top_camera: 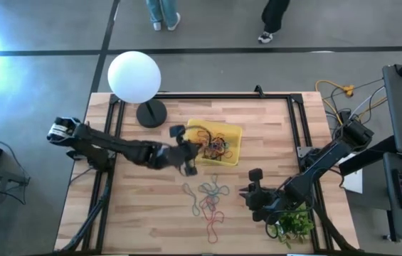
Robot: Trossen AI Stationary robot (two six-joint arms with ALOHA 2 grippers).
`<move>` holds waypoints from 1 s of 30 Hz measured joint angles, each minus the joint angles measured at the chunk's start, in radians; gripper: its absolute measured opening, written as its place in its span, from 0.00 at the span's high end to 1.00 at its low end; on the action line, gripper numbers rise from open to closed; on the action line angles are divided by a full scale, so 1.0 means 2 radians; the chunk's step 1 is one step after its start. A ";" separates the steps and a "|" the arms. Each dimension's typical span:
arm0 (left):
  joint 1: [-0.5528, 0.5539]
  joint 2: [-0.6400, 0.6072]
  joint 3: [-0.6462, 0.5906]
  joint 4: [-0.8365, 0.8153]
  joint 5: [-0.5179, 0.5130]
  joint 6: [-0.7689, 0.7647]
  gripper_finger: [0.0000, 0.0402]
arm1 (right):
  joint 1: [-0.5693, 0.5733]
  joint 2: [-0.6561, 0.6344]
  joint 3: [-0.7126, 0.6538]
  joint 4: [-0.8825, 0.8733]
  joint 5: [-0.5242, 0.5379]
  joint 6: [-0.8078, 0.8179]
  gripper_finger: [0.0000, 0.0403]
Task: Pick and place rubber bands into bin
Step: Put the yellow rubber band into the yellow bin, then put the blue rubber band into the yellow bin
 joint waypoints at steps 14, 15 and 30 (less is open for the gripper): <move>0.085 0.000 -0.007 0.004 0.052 -0.005 1.00 | 0.000 0.000 0.000 0.000 0.000 0.000 0.86; 0.086 0.000 -0.007 0.004 0.052 -0.011 1.00 | 0.000 0.000 0.000 0.000 0.000 0.000 0.86; 0.093 0.012 -0.016 0.007 0.080 -0.030 0.65 | 0.000 0.000 0.000 0.001 0.000 0.000 0.86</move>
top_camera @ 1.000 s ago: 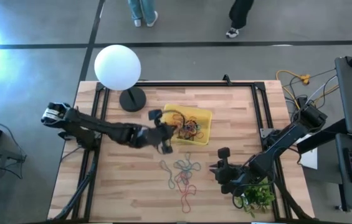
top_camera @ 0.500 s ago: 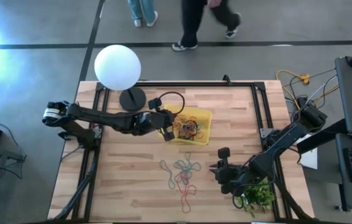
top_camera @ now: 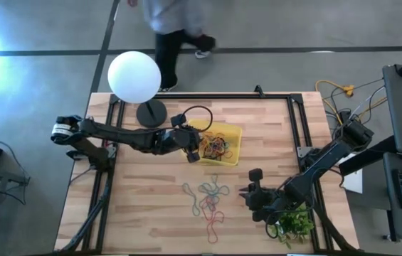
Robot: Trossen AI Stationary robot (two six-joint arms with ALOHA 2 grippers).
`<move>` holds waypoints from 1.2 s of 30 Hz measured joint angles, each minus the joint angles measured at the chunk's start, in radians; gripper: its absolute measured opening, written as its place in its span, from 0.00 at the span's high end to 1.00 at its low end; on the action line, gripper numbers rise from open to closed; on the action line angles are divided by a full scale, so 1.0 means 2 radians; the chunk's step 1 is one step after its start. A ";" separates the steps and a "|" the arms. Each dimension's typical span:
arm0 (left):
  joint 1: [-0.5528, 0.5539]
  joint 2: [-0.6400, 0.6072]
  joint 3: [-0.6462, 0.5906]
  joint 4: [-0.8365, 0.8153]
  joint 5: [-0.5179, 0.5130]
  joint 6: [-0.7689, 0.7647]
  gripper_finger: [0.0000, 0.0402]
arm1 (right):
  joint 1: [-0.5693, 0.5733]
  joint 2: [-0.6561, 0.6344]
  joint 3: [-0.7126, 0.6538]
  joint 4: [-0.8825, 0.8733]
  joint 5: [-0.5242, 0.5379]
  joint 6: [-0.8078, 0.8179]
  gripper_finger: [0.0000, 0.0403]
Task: Pick and place rubber bands into bin
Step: Put the blue rubber band into the yellow bin
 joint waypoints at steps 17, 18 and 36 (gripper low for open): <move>-0.144 0.029 -0.016 -0.138 0.170 -0.031 0.61 | 0.000 0.000 0.000 0.020 -0.001 -0.010 0.86; -0.150 0.036 -0.015 -0.133 0.169 -0.031 0.61 | 0.000 0.000 0.000 0.025 -0.001 -0.012 0.86; -0.132 0.128 0.015 -0.207 0.194 -0.091 0.61 | -0.002 0.001 0.000 0.045 -0.001 -0.023 0.86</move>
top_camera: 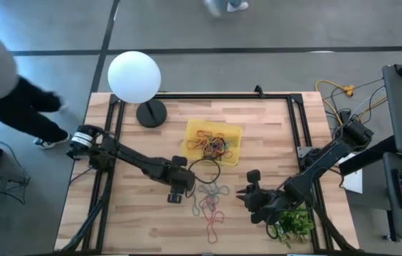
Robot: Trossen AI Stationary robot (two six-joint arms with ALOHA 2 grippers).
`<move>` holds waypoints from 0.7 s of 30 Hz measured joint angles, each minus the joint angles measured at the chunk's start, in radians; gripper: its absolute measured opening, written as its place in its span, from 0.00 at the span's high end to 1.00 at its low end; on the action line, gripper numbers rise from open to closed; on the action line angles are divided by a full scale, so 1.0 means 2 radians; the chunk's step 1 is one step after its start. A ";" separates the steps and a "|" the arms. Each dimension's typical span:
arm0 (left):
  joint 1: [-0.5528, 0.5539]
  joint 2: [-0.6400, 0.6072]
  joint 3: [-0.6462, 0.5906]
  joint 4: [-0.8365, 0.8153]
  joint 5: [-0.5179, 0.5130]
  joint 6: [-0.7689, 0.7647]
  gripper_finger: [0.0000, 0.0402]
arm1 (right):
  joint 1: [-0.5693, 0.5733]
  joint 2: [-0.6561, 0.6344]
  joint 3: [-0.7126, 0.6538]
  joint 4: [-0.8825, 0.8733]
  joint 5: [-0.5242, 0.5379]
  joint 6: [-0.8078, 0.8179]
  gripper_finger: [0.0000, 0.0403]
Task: Pick and place rubber bands into bin
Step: Put the blue rubber band into the yellow bin
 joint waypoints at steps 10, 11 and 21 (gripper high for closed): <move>0.013 -0.001 -0.005 0.037 0.015 -0.003 0.61 | 0.000 0.000 -0.001 0.001 0.000 -0.001 0.86; 0.013 -0.001 -0.006 0.038 0.016 -0.004 0.61 | 0.000 0.000 -0.001 0.001 0.000 -0.001 0.86; 0.013 0.008 -0.021 0.056 0.030 -0.027 0.61 | 0.000 0.000 -0.002 0.000 -0.001 -0.001 0.86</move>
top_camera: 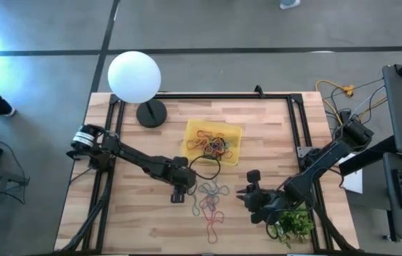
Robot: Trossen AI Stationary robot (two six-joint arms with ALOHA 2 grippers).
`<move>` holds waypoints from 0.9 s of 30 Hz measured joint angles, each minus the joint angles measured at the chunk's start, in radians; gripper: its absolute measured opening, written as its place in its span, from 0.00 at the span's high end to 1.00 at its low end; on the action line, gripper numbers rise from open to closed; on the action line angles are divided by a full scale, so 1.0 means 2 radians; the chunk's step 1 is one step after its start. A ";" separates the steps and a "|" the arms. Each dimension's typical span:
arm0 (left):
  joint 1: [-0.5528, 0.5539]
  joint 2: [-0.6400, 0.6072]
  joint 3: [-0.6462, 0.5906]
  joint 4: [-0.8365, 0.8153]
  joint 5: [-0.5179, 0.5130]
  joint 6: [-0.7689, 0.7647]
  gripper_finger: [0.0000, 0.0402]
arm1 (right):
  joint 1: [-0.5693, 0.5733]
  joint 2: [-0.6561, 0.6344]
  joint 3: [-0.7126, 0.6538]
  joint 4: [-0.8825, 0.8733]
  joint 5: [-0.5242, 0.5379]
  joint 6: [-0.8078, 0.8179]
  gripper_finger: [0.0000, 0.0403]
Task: Pick and place rubber bands into bin
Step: Put the blue rubber band into the yellow bin
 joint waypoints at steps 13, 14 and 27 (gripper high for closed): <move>0.008 0.068 0.014 0.005 0.047 -0.030 0.62 | 0.000 0.000 -0.001 0.003 -0.001 0.000 0.86; 0.008 0.068 0.014 0.003 0.048 -0.035 0.63 | 0.000 0.000 -0.001 0.002 -0.001 0.000 0.86; -0.003 0.051 0.009 -0.030 0.076 -0.039 0.80 | 0.000 0.000 -0.002 0.001 -0.001 0.000 0.86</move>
